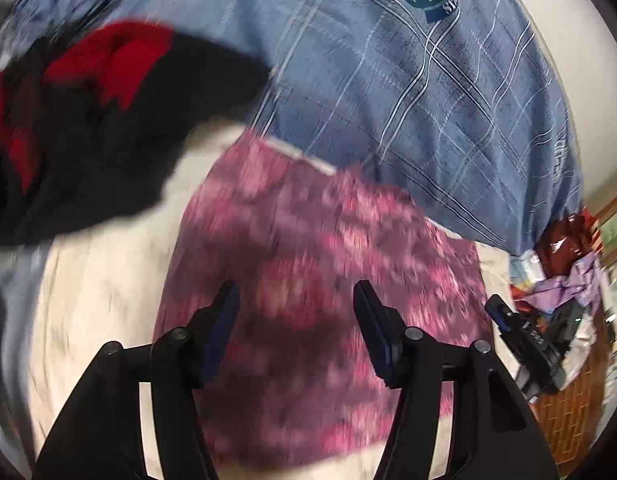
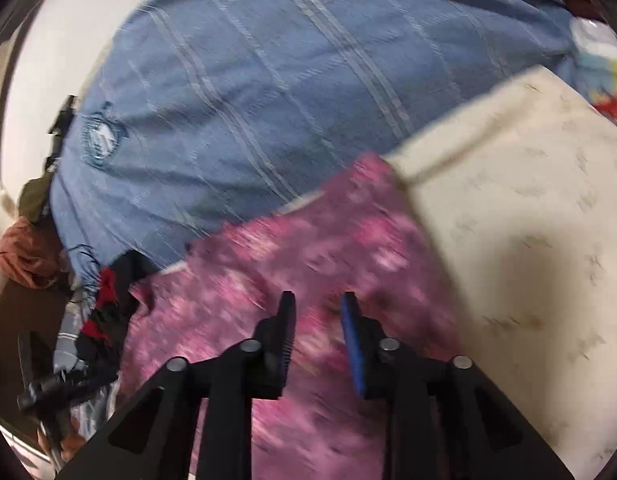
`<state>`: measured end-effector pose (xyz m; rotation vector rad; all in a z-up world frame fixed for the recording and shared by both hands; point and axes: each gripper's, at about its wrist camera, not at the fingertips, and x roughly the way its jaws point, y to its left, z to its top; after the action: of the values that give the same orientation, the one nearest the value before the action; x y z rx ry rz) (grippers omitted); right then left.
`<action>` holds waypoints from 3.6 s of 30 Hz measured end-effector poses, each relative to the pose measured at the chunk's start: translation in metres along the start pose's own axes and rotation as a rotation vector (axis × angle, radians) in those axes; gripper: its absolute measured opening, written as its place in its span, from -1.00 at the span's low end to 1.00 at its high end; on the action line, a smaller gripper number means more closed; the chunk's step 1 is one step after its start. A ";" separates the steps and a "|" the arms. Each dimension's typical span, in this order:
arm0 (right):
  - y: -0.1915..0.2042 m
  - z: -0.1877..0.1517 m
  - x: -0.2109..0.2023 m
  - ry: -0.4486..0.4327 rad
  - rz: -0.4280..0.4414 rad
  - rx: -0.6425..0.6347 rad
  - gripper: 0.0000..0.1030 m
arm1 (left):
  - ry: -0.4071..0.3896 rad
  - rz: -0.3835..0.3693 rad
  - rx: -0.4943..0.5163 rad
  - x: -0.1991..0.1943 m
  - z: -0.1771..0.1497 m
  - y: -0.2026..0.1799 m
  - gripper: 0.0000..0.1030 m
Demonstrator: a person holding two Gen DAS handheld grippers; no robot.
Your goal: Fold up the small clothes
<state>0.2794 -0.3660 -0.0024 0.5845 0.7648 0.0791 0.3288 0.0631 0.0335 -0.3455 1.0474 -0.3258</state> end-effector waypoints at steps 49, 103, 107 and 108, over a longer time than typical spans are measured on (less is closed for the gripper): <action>0.197 -0.174 0.024 0.195 -0.170 -0.780 0.35 | 0.302 -0.277 -0.162 -0.040 -0.105 0.090 0.45; 0.231 -0.194 0.020 0.196 -0.014 -0.768 0.32 | 0.258 -0.034 -0.164 -0.015 0.001 0.093 0.23; 0.277 -0.227 0.050 0.183 -0.087 -1.018 0.44 | 0.273 0.001 -0.139 -0.012 0.013 0.099 0.25; 0.283 -0.234 0.056 0.180 -0.105 -1.064 0.46 | 0.278 0.006 -0.132 -0.010 0.016 0.100 0.25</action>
<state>0.2017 -0.0034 -0.0228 -0.4797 0.8065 0.4154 0.3478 0.1593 0.0057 -0.4235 1.3464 -0.3057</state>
